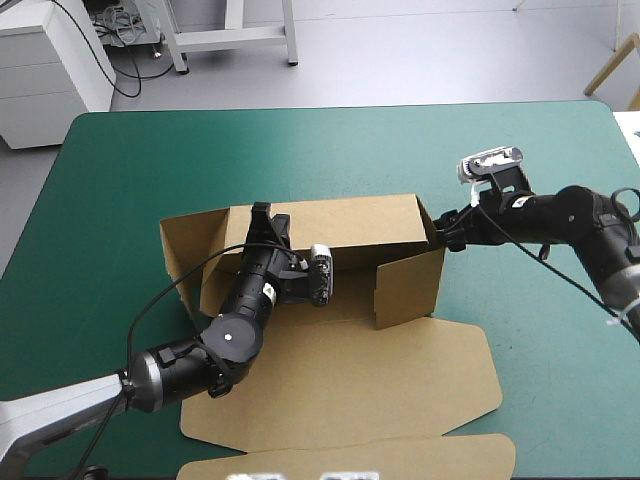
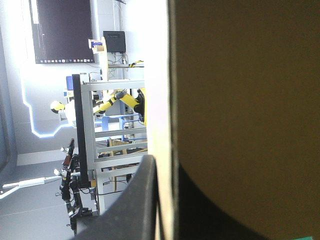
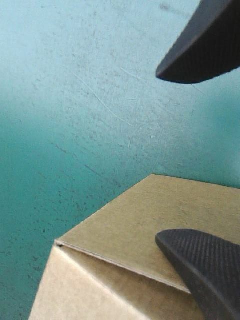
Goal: Fold the box
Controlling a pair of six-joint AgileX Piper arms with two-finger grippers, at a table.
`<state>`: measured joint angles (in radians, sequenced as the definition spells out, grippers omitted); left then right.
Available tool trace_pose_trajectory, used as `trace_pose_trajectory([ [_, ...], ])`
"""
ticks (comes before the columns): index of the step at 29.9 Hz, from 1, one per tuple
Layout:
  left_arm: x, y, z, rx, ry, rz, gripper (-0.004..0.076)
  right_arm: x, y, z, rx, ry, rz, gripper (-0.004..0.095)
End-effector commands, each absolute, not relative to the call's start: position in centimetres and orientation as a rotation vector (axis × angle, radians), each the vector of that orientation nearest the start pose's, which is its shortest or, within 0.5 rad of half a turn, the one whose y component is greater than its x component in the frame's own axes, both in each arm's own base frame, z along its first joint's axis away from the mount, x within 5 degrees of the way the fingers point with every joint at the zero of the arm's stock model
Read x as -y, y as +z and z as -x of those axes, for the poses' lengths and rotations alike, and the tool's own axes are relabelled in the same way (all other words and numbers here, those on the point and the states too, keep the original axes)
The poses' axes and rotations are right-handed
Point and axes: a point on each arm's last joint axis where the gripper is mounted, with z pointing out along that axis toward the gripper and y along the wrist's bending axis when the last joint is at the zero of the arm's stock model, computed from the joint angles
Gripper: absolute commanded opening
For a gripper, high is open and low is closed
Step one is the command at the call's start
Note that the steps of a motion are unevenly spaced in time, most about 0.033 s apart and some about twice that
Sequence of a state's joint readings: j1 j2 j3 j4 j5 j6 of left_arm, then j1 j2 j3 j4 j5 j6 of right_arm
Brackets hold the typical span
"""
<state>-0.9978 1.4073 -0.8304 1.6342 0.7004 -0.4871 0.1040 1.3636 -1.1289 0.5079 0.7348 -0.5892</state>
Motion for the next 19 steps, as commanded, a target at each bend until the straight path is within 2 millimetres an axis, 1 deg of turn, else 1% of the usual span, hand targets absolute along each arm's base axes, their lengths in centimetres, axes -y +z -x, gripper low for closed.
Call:
trace_pose_trajectory([
  [1,21.4,28.0,-20.0,-1.316,0.725,-1.501,-0.0010,-5.5,34.3,-27.1,-2.151,0.305,0.463,0.0738],
  [5,21.5,28.2,-20.0,-1.293,0.737,-1.506,-0.0010,-5.4,33.0,-25.8,-2.154,0.304,0.482,0.0738],
  [9,21.5,28.2,-20.0,-1.286,0.741,-1.507,-0.0010,-5.4,32.0,-25.0,-2.185,0.317,0.512,0.0738],
  [19,21.5,28.2,-20.0,-1.286,0.741,-1.507,-0.0010,-6.0,31.3,-24.1,-2.253,0.395,0.607,0.0738],
])
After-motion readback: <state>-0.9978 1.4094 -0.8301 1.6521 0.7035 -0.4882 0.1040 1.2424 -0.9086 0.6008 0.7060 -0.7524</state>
